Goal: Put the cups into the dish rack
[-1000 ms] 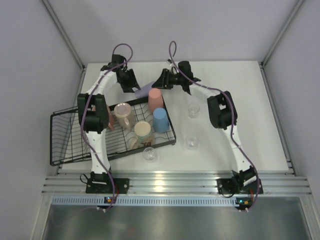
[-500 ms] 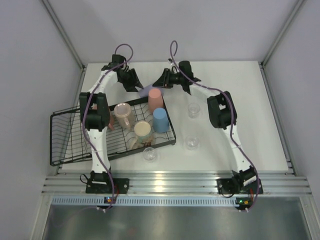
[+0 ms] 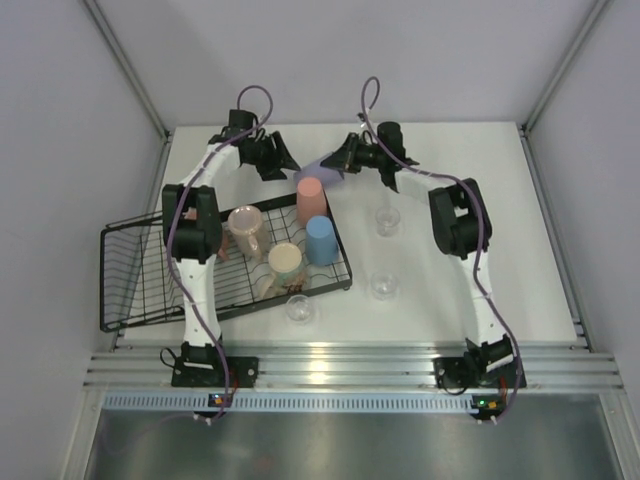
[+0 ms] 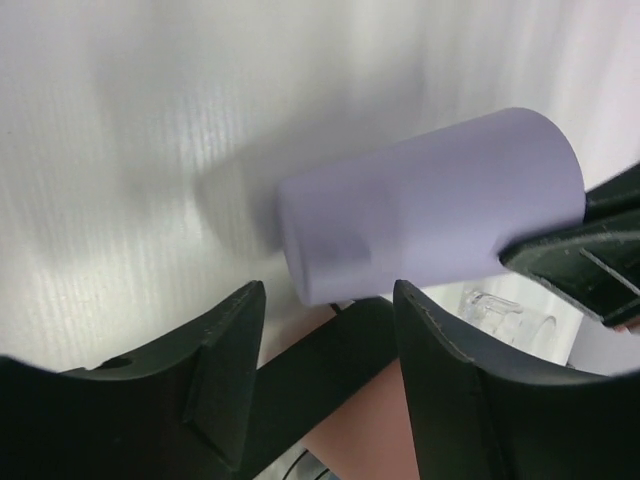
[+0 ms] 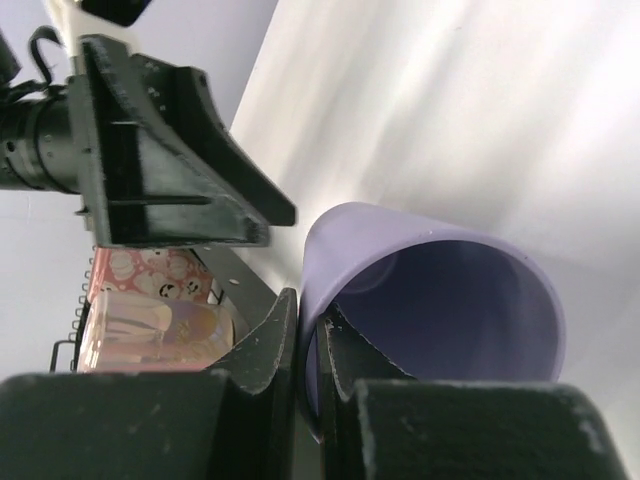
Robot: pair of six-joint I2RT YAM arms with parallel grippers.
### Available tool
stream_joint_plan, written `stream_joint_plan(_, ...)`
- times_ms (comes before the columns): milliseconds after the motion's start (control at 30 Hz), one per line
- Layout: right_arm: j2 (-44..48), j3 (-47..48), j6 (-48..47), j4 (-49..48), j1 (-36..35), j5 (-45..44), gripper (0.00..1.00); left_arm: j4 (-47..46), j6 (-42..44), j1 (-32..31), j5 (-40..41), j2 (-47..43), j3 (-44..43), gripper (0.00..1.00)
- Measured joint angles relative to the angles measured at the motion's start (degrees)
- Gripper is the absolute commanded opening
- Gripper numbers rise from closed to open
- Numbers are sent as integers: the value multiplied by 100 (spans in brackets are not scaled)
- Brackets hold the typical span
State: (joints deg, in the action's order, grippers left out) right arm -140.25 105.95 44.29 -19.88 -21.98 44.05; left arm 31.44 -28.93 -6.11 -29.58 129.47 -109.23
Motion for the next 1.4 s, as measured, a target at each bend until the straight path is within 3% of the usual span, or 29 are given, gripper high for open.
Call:
stream_joint_plan(267, 435, -907, 682, -994, 723, 229, 0, -160, -247, -26, -267, -706, -140, 71)
stream_joint_plan(300, 533, -1021, 835, -1176, 813, 269, 0, -192, -264, -17, -308, -848, -155, 78)
stream_joint_plan(467, 1318, -1561, 1773, -2382, 1119, 372, 0, -651, -516, 20, -887, -1864, -92, 91)
stream_joint_plan(633, 2319, -2050, 3018, -4159, 1099, 385, 0, -2157, -1176, 28, -1639, -3281, 1075, 97)
stream_joint_plan(767, 2865, -2363, 3864, -4988, 1021, 308, 0, -3235, -1810, 2, -2015, -4127, 2122, 98)
stream_joint_plan(1000, 3038, -2780, 4562, -5276, 778, 170, 0, -3893, -2155, -306, -2094, -4352, 2664, 98)
stream_joint_plan(1400, 3224, -3060, 4566, -5257, 411, 37, 0, -3917, -2153, -553, -1744, -4415, 3106, 98)
